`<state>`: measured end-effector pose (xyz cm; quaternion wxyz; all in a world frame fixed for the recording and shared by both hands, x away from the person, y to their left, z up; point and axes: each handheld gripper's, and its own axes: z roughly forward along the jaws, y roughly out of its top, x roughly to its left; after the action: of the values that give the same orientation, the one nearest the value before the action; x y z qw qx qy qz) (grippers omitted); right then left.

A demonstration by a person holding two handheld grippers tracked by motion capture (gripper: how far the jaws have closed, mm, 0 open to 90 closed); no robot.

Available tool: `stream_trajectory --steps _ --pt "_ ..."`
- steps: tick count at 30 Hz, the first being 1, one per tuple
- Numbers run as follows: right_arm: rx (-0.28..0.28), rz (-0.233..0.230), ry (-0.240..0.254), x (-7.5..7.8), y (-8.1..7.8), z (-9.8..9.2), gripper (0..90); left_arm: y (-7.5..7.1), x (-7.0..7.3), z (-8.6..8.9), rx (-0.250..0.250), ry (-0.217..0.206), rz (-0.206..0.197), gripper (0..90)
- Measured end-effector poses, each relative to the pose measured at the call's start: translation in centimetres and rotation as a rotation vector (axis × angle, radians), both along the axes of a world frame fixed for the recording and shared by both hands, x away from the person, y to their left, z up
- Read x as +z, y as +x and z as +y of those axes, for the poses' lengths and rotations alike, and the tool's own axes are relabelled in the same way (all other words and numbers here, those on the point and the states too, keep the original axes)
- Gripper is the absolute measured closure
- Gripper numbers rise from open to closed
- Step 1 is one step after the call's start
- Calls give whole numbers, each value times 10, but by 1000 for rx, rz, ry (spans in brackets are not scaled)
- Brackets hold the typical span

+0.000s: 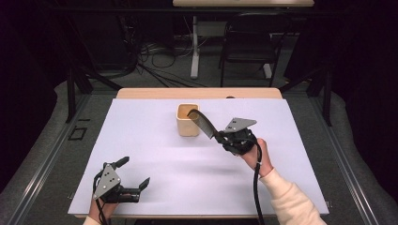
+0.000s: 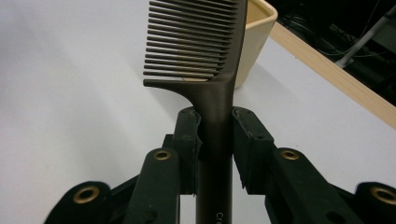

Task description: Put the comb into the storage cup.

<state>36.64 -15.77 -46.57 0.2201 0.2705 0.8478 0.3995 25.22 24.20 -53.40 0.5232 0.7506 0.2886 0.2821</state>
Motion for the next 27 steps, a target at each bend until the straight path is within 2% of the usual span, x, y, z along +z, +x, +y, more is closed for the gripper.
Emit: stream_trajectory --steps 12,27 --pt "-10 -8 7 11 12 4 725 0 0 0 2 -3 -3 2" --pt "-10 -13 25 16 30 18 725 0 0 0 -4 -6 5 2"
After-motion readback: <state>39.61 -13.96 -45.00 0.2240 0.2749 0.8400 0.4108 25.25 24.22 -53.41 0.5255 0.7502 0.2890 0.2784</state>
